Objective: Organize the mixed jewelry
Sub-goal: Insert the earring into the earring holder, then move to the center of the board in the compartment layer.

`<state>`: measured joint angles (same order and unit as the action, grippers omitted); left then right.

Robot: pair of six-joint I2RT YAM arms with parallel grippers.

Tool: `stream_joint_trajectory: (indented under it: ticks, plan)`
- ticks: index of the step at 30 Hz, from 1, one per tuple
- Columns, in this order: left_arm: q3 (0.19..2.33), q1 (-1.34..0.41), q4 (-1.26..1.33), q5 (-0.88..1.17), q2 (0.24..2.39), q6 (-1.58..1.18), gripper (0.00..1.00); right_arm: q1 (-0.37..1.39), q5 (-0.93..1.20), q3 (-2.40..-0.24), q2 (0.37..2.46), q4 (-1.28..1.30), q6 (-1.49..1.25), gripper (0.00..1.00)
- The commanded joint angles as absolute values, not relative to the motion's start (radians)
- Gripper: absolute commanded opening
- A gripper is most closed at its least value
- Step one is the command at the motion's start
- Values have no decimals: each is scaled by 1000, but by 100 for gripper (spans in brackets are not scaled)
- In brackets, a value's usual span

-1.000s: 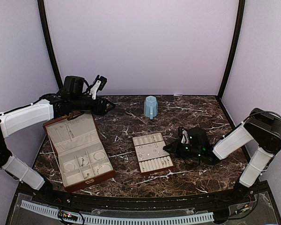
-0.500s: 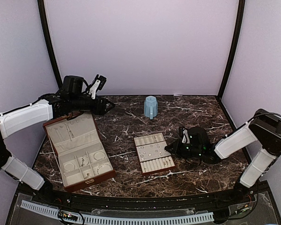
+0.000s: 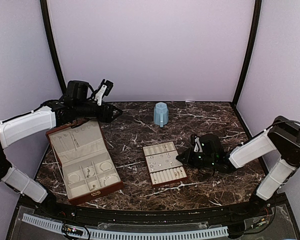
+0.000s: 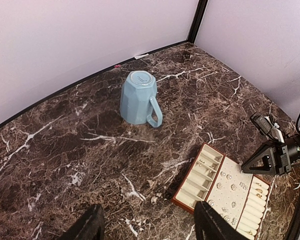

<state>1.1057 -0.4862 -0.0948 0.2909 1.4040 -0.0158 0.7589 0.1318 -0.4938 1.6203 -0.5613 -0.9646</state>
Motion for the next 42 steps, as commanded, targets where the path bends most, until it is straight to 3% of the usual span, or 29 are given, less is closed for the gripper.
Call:
stream_joint_trajectory:
  ticks: [1,17,24,42]
  plan:
    - [1091,-480,-80,293,1370,-17,64,765,112,-523,1580,-512,-932,10]
    - [1090,-480,-79,289,1367,-17,64,766,40,-641,1527,-248,-784,13]
    - [1088,-481,-77,285,1366,-18,64,804,37,-746,1563,-97,-698,7]
    - [1085,-481,-73,279,1356,-18,64,826,9,-760,1621,-62,-721,2]
